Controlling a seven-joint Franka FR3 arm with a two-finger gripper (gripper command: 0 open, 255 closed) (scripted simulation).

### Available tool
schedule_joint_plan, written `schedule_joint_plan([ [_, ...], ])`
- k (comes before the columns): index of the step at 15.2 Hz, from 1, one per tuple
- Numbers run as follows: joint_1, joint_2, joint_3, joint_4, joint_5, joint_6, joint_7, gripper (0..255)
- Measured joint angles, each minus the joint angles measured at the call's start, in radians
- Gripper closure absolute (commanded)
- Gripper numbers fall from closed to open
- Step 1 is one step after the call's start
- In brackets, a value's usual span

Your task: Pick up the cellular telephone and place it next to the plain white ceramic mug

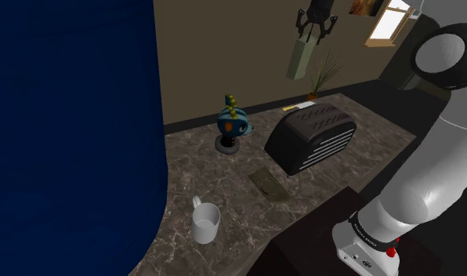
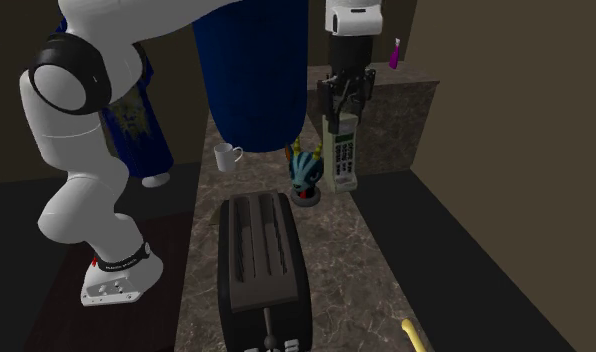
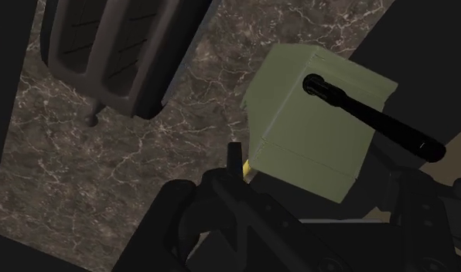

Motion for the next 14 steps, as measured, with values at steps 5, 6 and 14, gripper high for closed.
schedule_joint_plan([
  [5,0.051,-0.173,0.036,-0.225,-0.013,0.045,0.087,255],
  [6,0.059,-0.198,0.044,-0.261,-0.013,0.054,0.103,255],
  [14,0.133,-0.395,0.132,-0.476,-0.001,0.058,0.266,255],
])
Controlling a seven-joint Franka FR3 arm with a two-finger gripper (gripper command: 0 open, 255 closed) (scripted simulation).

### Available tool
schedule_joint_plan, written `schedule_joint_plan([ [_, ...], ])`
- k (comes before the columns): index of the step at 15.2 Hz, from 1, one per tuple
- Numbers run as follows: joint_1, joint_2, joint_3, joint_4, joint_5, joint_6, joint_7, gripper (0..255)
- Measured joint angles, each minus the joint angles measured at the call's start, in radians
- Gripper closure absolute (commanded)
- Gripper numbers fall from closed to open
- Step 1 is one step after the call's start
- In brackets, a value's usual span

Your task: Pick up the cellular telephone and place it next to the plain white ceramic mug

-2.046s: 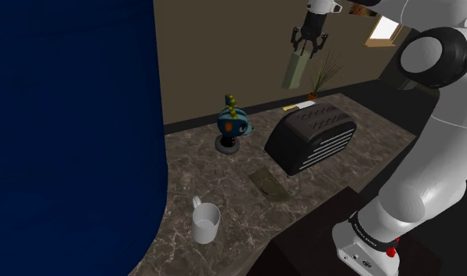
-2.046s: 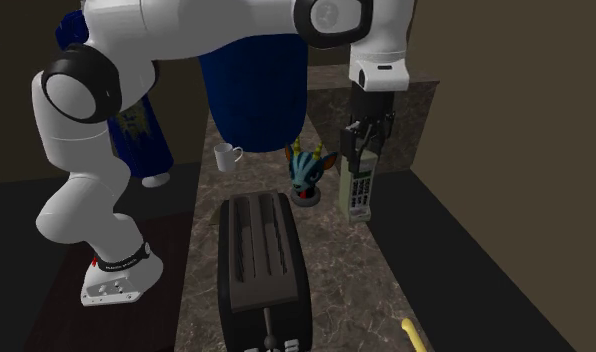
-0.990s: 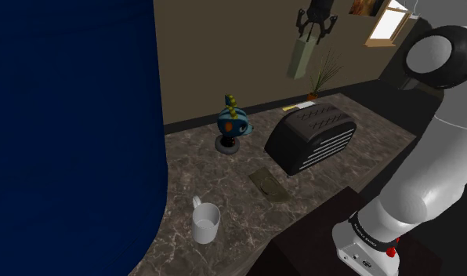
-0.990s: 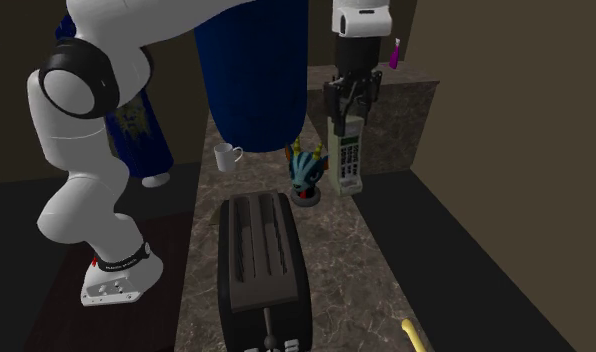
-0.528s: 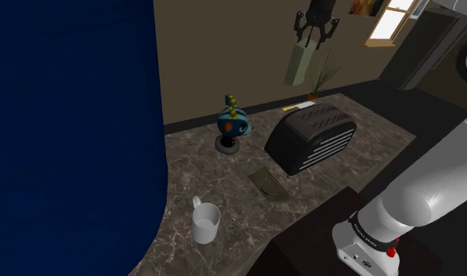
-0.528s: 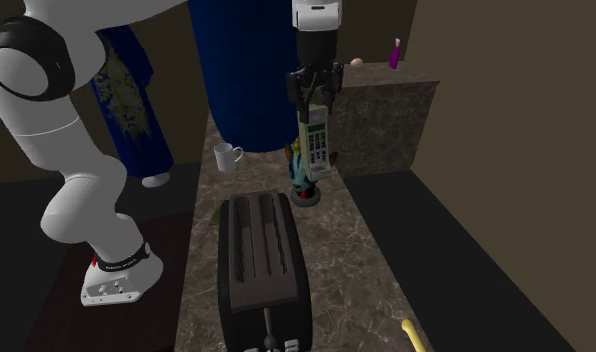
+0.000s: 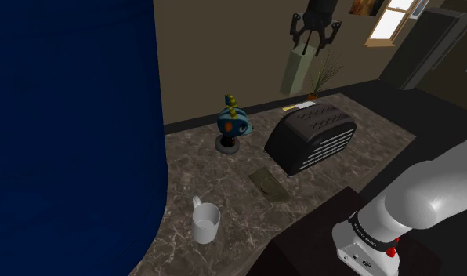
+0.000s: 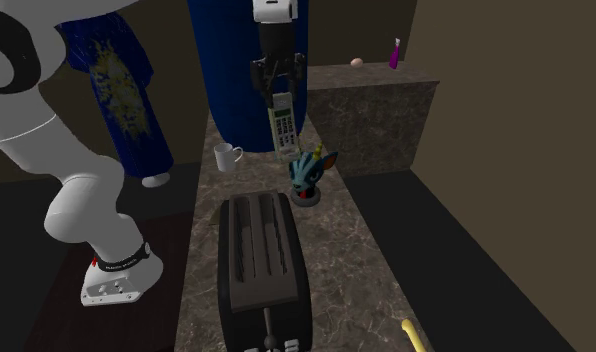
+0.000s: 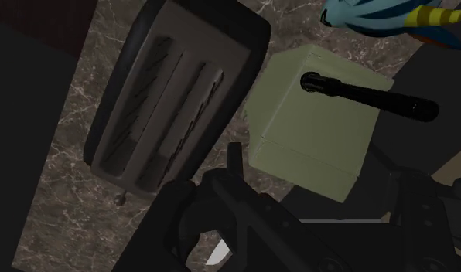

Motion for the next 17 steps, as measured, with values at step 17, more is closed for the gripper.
schedule_joint_plan([
  [17,0.136,-0.239,0.239,-0.190,0.120,-0.063,0.364,255],
])
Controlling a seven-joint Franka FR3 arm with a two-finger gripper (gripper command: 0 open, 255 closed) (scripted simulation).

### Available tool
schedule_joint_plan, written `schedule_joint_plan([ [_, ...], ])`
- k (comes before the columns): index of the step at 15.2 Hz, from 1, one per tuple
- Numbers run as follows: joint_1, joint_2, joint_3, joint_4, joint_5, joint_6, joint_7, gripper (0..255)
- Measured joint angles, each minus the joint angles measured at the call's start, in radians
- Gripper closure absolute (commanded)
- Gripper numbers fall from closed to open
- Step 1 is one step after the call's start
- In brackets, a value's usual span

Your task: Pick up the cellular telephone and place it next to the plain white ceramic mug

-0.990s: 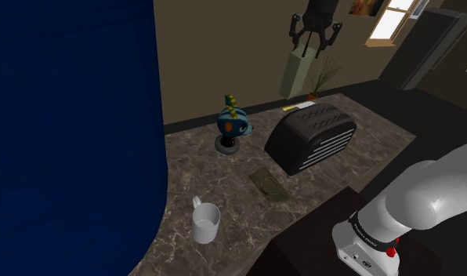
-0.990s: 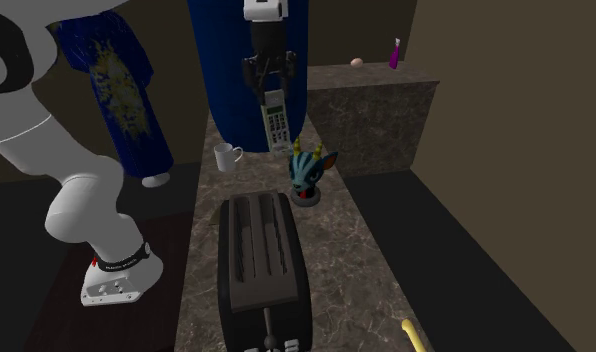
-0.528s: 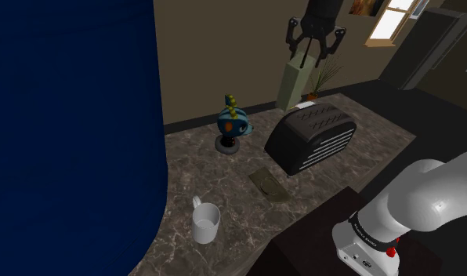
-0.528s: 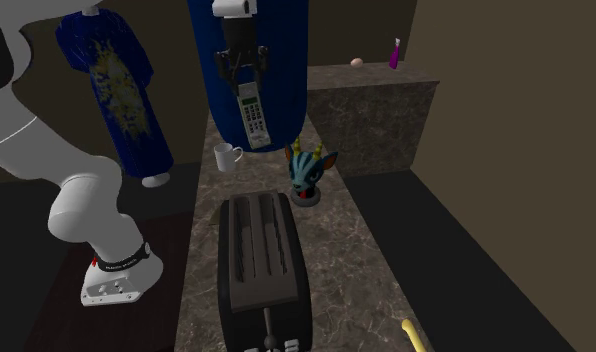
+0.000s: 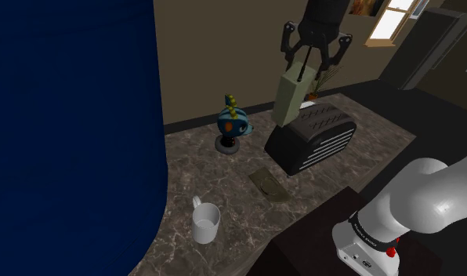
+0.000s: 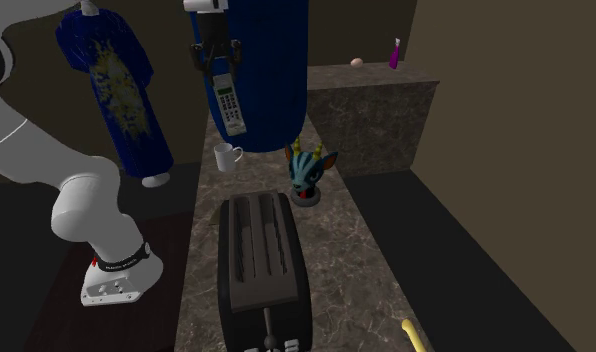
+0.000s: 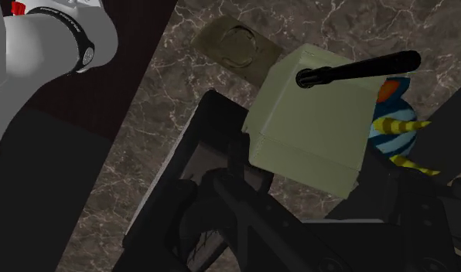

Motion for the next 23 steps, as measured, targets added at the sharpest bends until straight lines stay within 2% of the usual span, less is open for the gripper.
schedule_joint_plan([
  [8,0.050,0.001,0.141,0.041,0.063,-0.035,0.191,255],
  [23,0.072,-0.065,0.159,-0.204,0.096,0.149,0.199,255],
])
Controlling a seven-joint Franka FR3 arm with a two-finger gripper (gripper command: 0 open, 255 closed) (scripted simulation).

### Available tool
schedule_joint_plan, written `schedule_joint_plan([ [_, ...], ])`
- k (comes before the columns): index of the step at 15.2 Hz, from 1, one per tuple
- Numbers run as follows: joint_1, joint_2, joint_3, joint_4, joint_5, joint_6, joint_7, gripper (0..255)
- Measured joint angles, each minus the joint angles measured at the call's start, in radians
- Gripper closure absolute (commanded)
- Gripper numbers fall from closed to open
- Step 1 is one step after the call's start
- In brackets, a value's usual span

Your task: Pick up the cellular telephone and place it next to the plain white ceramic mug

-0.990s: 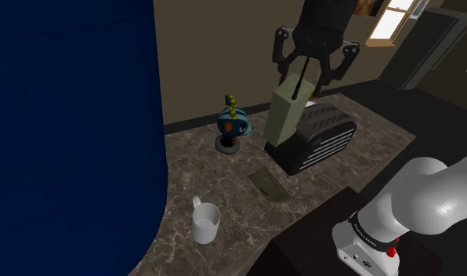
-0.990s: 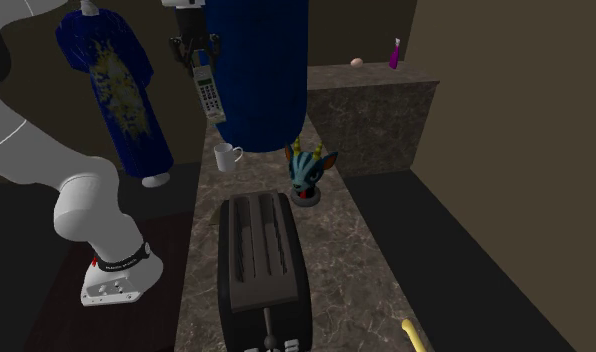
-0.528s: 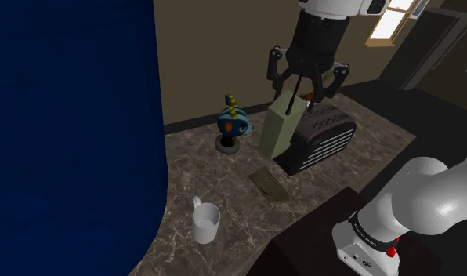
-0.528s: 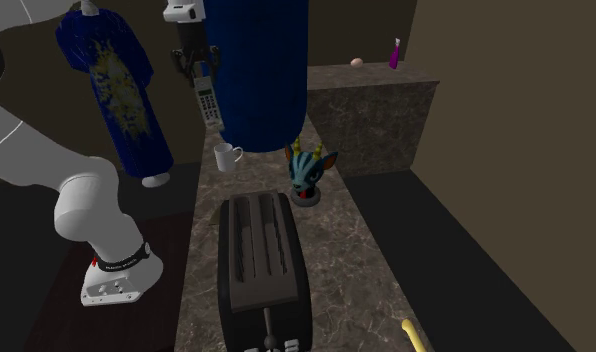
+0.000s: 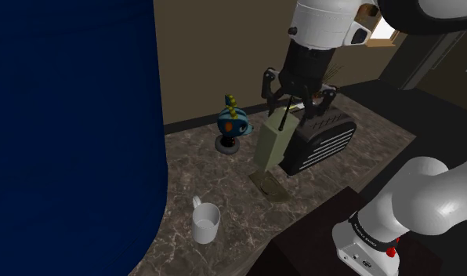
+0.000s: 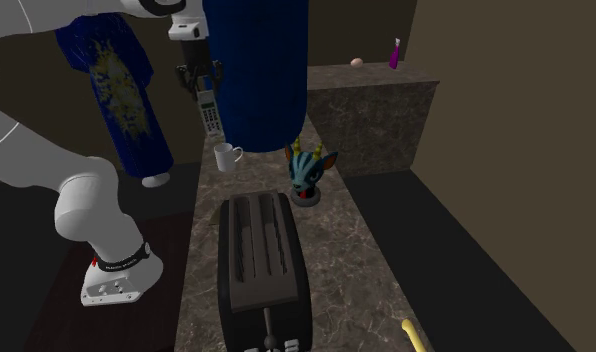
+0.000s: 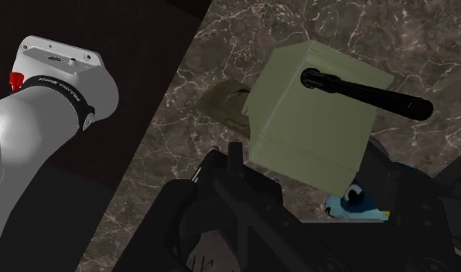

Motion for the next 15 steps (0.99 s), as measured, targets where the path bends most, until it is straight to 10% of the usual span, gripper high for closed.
schedule_joint_plan([
  [15,0.015,-0.022,0.025,-0.214,0.024,0.194,0.002,255],
])
